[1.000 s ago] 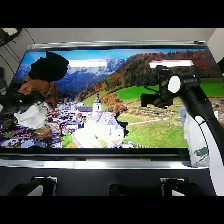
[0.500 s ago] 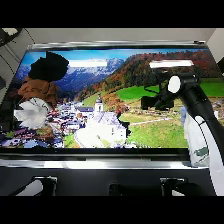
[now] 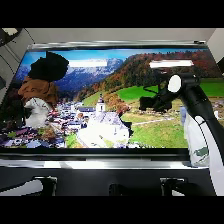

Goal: Fold the shirts.

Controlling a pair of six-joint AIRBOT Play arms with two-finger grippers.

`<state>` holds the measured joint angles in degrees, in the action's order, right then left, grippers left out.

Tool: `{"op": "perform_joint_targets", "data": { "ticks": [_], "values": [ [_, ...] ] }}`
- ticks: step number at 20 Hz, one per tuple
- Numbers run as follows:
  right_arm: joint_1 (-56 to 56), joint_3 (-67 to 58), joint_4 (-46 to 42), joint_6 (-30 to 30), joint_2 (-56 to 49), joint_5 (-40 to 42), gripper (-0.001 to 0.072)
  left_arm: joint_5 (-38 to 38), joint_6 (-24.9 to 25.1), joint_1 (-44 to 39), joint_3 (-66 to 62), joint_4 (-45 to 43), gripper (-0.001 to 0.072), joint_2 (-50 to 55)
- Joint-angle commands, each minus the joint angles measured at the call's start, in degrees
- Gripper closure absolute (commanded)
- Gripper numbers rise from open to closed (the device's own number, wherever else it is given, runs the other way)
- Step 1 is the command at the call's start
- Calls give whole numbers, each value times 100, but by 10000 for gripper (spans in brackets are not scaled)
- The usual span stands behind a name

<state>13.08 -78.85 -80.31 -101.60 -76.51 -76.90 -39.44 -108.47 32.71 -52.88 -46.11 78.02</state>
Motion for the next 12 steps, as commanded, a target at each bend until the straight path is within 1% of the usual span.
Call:
{"op": "perform_joint_targets", "data": {
  "ticks": [1, 2, 3, 4, 5, 7, 8, 10, 12],
  "values": [
    [2, 0, 170, -2, 0, -120, 20, -133, 579, 42, -186, 352, 683, -44],
    [2, 0, 162, 4, 2, -140, 20, -170, 756, 48, -339, 358, 684, -212],
    [2, 0, 149, 42, 17, -170, 36, -162, 949, 37, -535, 361, 684, -481],
    [2, -7, 105, 98, 52, -210, 36, -153, 1209, 20, -741, 363, 685, -802],
    [2, -7, 2, 177, 127, -216, 36, -170, 1478, -15, -964, 369, 685, -1200],
    [2, -7, -289, 199, 361, -214, 36, -168, 1801, -177, -1353, 374, 685, -2260],
    [2, -7, -431, 199, 511, -212, 36, -168, 1899, -310, -1484, 374, 685, -2796],
    [2, -7, -728, 197, 883, -208, 36, -164, 1908, -761, -1591, 455, 685, -3849],
    [2, -7, -1010, 197, 1279, -205, 36, -162, 1735, -1458, -1587, 634, 685, -4610]
  ]
}}
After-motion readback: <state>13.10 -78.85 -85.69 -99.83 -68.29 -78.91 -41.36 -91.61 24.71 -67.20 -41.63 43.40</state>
